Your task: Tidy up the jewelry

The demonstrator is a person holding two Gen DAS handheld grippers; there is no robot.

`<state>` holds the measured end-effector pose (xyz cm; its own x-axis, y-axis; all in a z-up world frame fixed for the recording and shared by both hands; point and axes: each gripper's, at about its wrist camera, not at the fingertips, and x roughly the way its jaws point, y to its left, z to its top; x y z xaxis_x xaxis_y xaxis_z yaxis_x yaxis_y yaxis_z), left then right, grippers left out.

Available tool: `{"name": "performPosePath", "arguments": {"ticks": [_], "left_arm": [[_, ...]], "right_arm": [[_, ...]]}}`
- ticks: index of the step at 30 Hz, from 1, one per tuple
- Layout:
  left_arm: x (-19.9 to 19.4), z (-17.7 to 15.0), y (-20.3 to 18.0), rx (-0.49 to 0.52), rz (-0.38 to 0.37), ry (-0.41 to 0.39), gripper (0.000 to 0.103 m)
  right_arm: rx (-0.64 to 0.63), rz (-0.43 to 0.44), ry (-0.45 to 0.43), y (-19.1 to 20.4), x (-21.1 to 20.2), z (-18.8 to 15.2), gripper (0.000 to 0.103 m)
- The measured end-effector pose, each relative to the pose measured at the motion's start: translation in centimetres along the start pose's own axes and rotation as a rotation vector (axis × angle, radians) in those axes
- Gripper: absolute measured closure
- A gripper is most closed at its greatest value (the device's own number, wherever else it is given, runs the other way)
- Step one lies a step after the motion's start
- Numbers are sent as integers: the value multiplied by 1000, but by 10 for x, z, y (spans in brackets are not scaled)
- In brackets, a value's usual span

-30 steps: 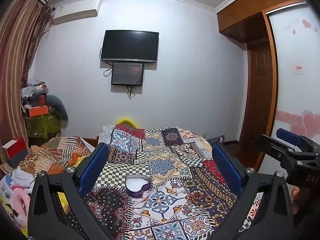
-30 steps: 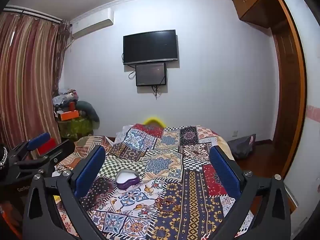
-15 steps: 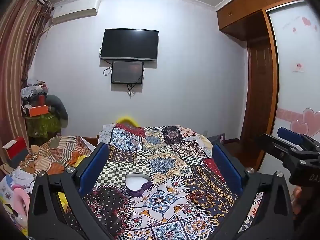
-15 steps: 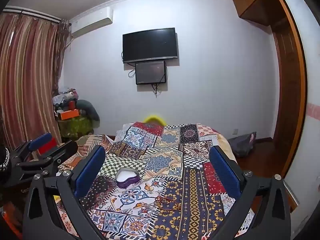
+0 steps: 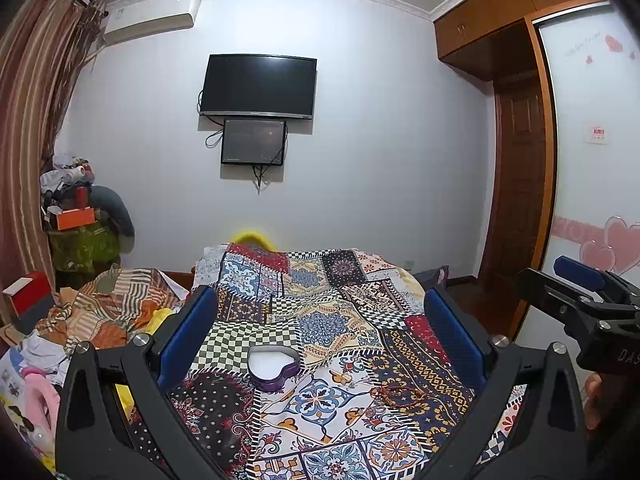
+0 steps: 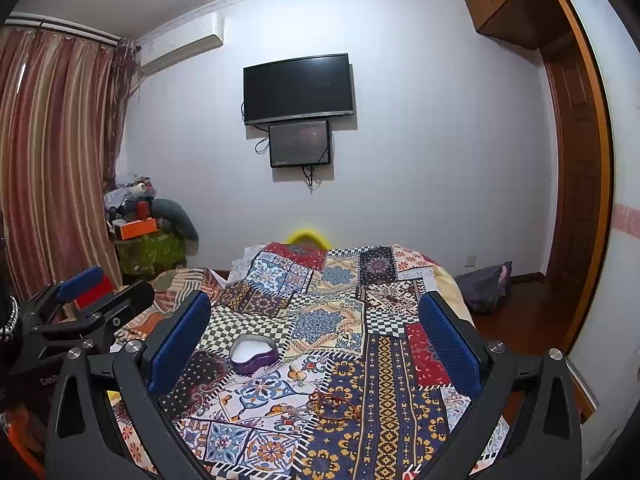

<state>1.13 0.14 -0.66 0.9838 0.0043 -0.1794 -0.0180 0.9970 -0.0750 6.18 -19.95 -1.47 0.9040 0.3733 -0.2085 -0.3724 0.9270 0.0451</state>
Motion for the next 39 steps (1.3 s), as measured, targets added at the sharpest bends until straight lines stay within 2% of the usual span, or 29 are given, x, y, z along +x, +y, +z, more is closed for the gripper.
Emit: {"name": "performPosePath", "arguments": {"ticks": [39], "left_arm": [[2,-5,-5,1,-6,9,0]], "right_arm": [[4,-1,10,2,0,1,0]]}}
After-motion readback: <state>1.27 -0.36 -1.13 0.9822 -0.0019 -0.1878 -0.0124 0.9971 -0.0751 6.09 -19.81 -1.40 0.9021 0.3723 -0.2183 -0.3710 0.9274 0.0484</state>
